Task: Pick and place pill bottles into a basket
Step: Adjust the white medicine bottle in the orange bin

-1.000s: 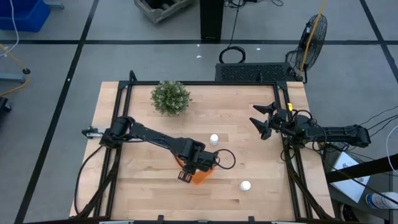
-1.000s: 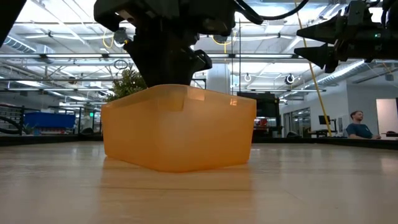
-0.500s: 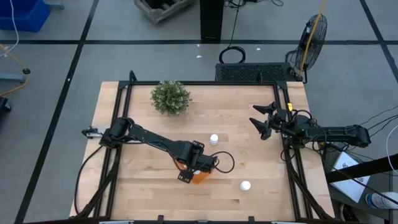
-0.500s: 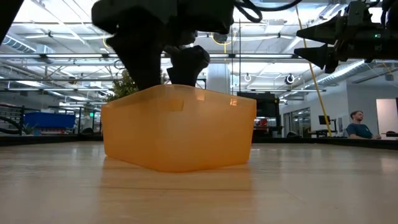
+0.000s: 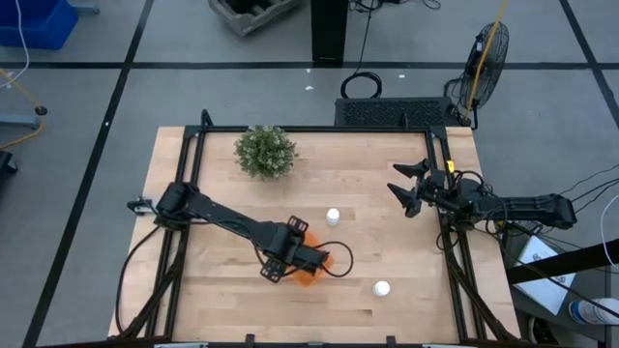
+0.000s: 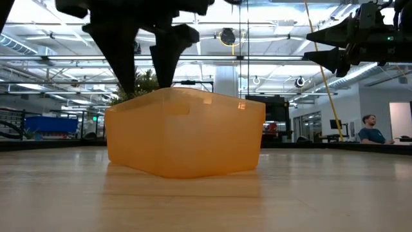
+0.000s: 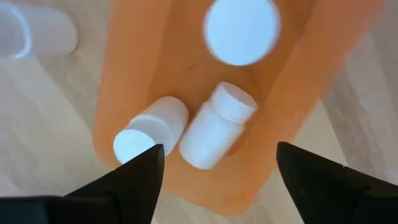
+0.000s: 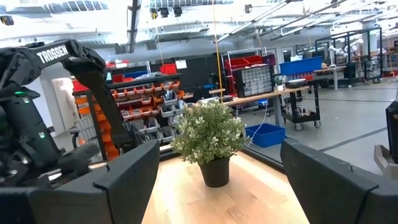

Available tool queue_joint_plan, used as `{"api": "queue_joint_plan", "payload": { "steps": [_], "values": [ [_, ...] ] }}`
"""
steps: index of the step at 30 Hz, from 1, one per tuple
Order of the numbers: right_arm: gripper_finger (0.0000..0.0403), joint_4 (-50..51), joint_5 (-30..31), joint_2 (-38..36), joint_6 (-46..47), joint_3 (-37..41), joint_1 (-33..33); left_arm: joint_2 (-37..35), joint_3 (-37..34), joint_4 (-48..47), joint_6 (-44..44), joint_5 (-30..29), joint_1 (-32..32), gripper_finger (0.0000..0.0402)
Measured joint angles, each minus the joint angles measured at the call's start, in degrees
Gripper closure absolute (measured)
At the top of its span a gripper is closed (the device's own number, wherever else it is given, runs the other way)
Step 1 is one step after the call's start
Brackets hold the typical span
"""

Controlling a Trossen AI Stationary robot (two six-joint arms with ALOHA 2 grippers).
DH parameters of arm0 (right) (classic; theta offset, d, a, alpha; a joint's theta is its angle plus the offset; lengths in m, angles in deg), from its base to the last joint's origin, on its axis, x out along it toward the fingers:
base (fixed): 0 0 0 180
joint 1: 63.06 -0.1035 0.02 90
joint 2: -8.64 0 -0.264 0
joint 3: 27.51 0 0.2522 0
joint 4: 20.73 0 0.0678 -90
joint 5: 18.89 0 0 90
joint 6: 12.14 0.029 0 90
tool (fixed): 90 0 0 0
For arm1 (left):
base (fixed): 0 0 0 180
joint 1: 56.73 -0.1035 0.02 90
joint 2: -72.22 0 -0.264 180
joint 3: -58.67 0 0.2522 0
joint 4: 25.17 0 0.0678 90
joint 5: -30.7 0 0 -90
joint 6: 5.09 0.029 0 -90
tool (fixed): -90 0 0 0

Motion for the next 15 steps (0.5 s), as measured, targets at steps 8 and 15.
{"api": "queue_joint_plan", "payload": {
  "steps": [8, 15],
  "values": [
    [0.0078, 0.5, 0.0, 0.0, 0.5, 0.0, 0.0, -0.7, 0.0, -2.0, 15.8, 1.8, -0.1, 0.0112],
    [0.0078, 0.7, 0.1, 0.0, 0.5, 0.0, 0.0, -0.7, 0.0, 0.5, 25.5, 2.1, -0.5, 0.0127]
  ]
}}
